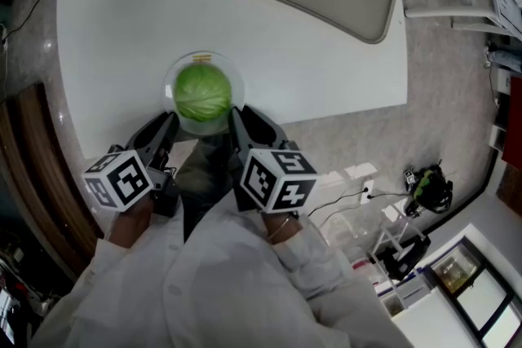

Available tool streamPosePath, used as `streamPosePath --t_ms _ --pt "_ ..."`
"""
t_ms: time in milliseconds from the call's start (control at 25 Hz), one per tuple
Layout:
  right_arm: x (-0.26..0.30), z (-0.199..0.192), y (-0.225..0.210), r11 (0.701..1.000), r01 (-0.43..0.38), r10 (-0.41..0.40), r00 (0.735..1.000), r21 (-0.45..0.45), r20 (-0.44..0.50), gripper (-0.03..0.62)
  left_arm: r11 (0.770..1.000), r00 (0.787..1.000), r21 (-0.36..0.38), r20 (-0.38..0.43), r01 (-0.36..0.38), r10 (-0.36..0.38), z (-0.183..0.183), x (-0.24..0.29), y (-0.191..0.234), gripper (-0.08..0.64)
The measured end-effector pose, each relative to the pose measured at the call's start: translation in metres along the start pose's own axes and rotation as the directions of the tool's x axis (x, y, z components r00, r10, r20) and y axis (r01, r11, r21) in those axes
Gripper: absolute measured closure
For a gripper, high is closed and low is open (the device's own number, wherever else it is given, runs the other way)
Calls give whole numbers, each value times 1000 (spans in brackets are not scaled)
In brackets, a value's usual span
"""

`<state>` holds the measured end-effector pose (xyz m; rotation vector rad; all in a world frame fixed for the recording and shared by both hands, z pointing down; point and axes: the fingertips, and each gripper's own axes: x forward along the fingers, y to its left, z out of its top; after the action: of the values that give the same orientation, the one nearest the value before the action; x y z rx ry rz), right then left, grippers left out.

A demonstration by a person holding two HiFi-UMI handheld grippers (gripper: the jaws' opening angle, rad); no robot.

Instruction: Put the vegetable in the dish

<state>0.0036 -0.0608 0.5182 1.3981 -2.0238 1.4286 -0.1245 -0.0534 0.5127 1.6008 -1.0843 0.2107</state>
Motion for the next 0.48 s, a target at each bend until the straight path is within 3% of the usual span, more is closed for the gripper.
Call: streamPosePath --t_ms 480 --pt "1 -2 0 999 19 -20 1000 -43 -3 517 1000 1000 -24 -16 11 -11 -2 1 4 506"
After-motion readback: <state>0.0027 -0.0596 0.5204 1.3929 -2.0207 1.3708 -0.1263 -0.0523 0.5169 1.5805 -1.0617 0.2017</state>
